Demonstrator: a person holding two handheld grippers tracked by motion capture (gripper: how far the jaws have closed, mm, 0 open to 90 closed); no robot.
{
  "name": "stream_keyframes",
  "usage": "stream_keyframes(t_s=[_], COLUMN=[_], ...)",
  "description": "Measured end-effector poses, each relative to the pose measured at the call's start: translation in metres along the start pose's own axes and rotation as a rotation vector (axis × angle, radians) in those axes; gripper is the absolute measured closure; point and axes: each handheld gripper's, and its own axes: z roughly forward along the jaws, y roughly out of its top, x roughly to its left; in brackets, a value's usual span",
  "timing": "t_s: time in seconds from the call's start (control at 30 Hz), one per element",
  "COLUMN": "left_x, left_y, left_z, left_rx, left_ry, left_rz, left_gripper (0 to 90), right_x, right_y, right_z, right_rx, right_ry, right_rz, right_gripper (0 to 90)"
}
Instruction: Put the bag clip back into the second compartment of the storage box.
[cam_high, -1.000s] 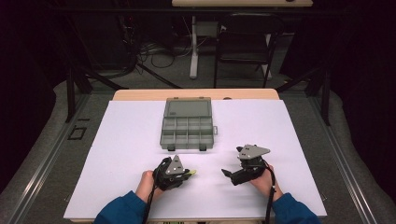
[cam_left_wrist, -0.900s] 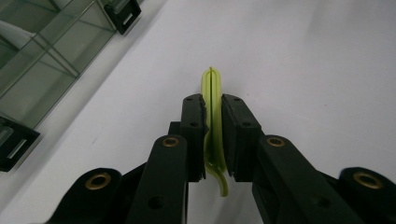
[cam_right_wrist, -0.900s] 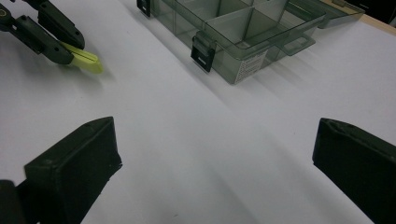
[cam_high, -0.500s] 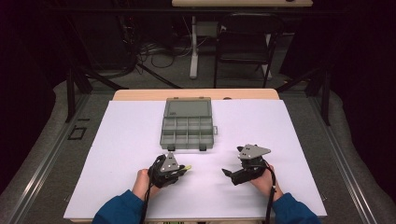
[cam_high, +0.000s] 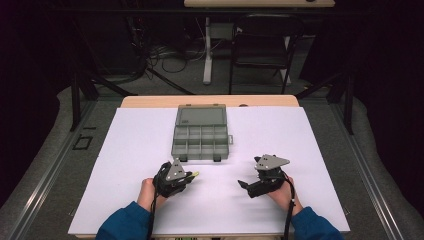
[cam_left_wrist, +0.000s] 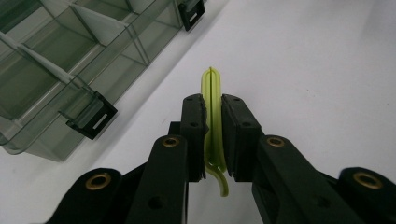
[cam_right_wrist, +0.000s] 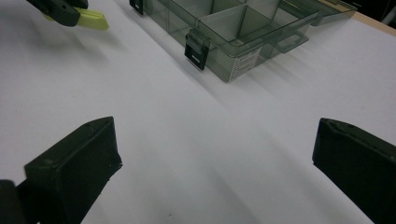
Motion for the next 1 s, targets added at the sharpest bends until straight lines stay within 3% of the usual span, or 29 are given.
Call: stream_keyframes(t_s=[0.47, 1.0], left_x=[0.008, 0.019], left_y=[0.000, 0.010], left_z=[-0.006, -0.012], left_rx=[-0.025, -0.066], left_ry=[0.040, 0.080], left_rz=[-0.002, -0.026], left_gripper=[79.8, 79.8], right_x=[0.001, 0.001], right_y=[0.000, 0.000], right_z=[0.001, 0.002], right_rx=[-0.002, 0.001], right_ry=[0.002, 0.003], right_rz=[-0.005, -0.003], right_gripper=[0.0, 0.0])
